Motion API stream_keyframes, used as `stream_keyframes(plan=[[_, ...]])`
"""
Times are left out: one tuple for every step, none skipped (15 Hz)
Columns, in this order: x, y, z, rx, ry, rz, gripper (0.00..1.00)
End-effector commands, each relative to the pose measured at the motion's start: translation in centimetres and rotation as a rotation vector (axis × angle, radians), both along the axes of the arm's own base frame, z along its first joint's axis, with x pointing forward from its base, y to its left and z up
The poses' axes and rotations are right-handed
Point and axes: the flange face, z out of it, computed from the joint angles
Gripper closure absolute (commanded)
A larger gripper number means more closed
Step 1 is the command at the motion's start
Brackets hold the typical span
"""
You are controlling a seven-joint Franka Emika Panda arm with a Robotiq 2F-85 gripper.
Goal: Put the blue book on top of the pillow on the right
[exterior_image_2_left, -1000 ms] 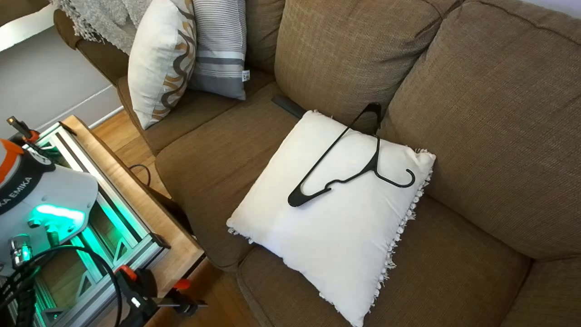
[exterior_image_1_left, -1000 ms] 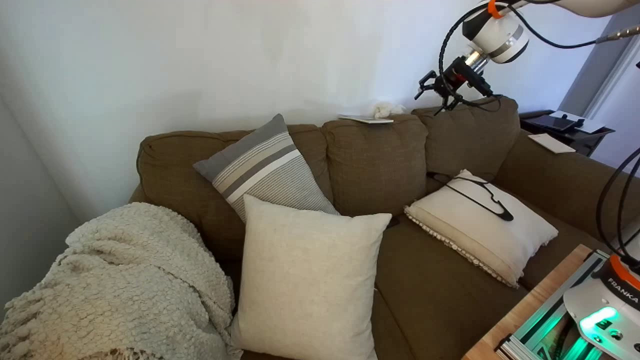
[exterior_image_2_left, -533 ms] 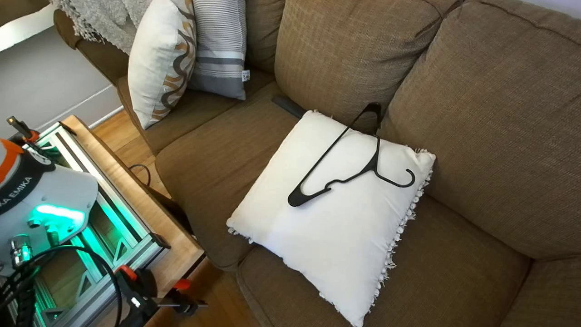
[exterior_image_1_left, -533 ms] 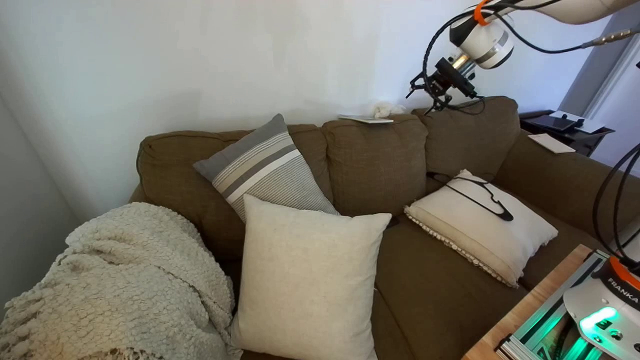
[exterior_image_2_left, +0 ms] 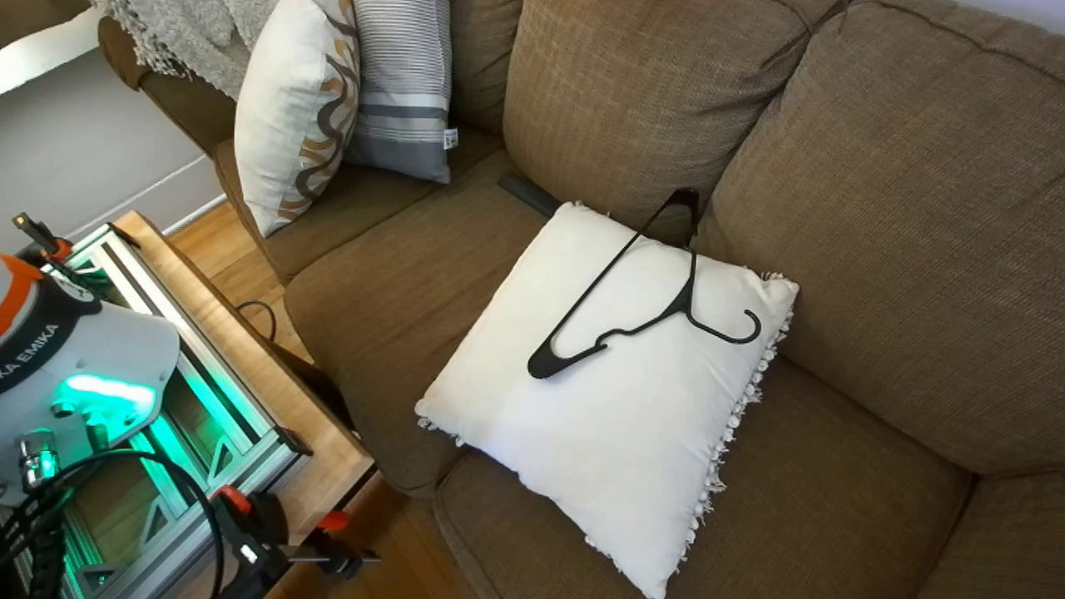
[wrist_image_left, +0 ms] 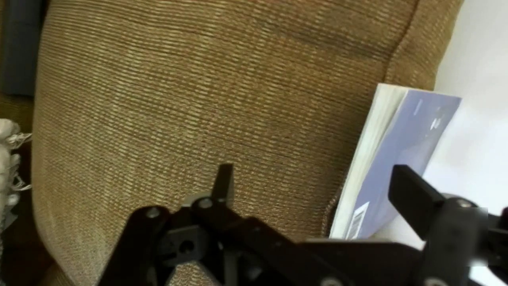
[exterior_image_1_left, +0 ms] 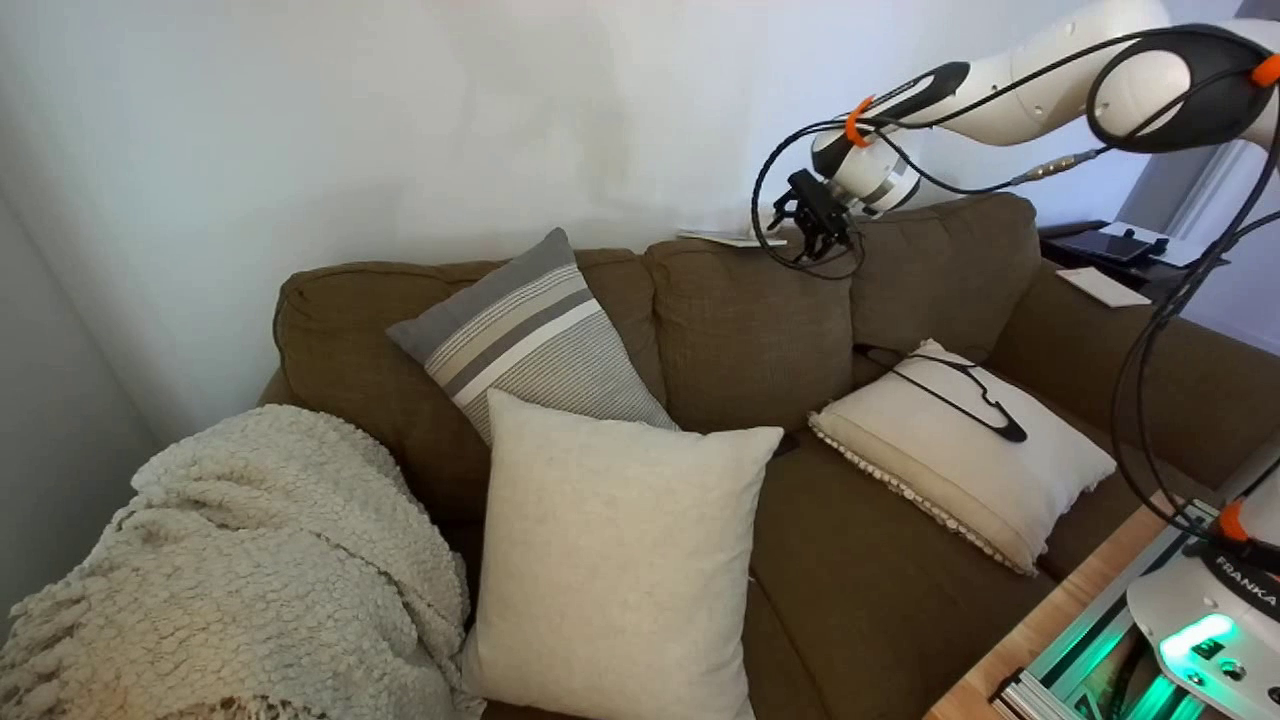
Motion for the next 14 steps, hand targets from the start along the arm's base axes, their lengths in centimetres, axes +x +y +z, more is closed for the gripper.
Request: stream_keyframes(plan=[[0.9,0.0,-0.1,0.012,-0.016,-0.048,0.0],[1.5,0.1,-0.2,0.022,-0.028,-0.081,0.0],[2.0,0.3,-0.2,0.027,-0.035,-0.095,0.0],[2.2,0.4,-0.2,0.032,-0.038,-0.103,0.0],[2.4,0.3,-0.5,0.0,-0.075,-0.143,0.0],[2.3,0.3,-1.0,-0.02,-0.086,-0.165,0.0],[2.4,0.3,-1.6,-0.028,-0.101,-0.187,0.0],[2.4,0.3,-2.0,-0.035,-0.134,-0.218,0.0],[2.6,0.2,-2.7,-0.038,-0.162,-0.249,0.0],[2.7,0.1,-3.5,-0.031,-0.17,-0.269,0.0],[3.0,0.3,-4.2,-0.019,-0.183,-0.278,0.0],[3.3,0.5,-4.8,-0.012,-0.207,-0.29,0.0],[3.8,0.8,-5.0,0.016,-0.233,-0.3,0.0],[4.3,1.2,-5.1,0.037,-0.254,-0.303,0.0]])
